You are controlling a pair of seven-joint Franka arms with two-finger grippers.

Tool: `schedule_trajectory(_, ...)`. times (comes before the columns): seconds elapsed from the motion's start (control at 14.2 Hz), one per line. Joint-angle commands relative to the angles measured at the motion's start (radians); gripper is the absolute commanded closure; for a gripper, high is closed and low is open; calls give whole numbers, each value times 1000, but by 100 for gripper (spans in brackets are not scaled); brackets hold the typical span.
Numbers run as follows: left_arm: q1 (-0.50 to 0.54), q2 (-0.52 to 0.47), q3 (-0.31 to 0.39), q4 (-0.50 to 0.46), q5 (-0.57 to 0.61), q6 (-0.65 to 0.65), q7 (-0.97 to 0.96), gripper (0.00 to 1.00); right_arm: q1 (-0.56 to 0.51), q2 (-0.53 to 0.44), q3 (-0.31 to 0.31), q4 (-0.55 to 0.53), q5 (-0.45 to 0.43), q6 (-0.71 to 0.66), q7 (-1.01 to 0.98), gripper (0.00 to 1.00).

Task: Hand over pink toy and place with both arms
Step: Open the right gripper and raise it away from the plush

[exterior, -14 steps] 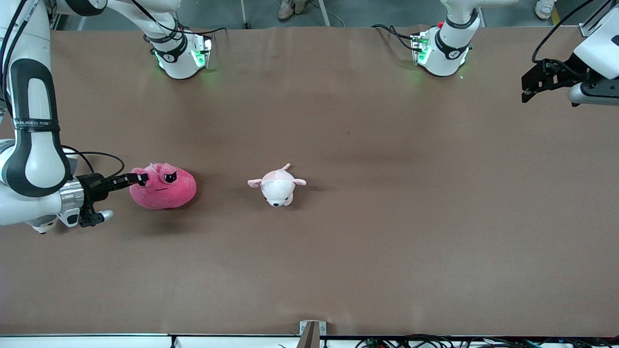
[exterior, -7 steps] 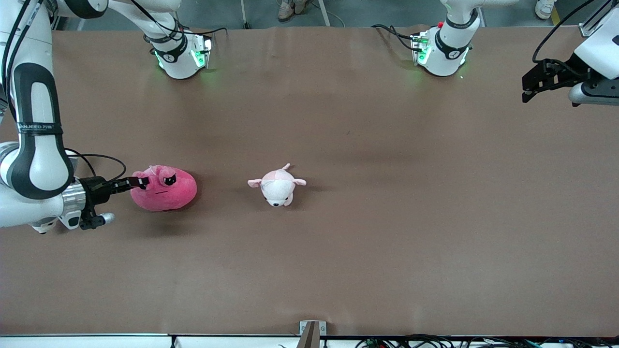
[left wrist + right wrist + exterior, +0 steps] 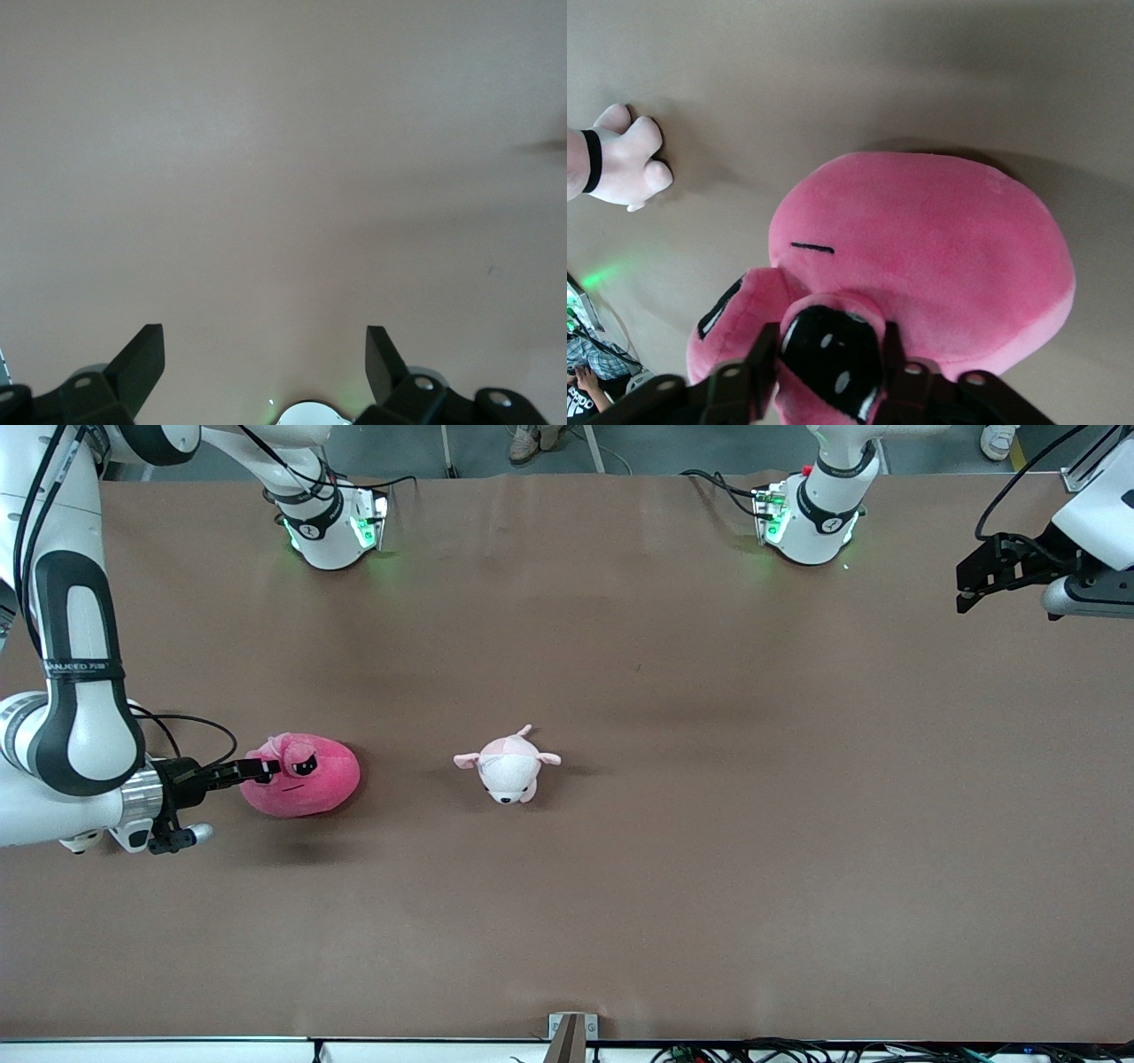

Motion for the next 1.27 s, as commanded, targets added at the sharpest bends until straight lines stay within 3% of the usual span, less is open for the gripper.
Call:
schedule_trajectory(0.0, 3, -15, -1, -8, -10, -3, 3, 0, -5, 7, 8, 13, 2, -4, -3, 0)
schedule_trajectory(0.64, 3, -28, 0, -2, -11, -42, 13, 0, -13, -76, 4, 38, -4, -24, 26, 0)
schedule_trajectory(0.99, 5, -43, 0, -3, -13, -42, 19, 0, -14, -92, -2, 206, -109, -168, 55, 0)
schedule_trajectory(1.2, 5, -55, 0, -7, -13, -42, 20, 0, -16, -148, -25, 234, -156, -176, 52, 0)
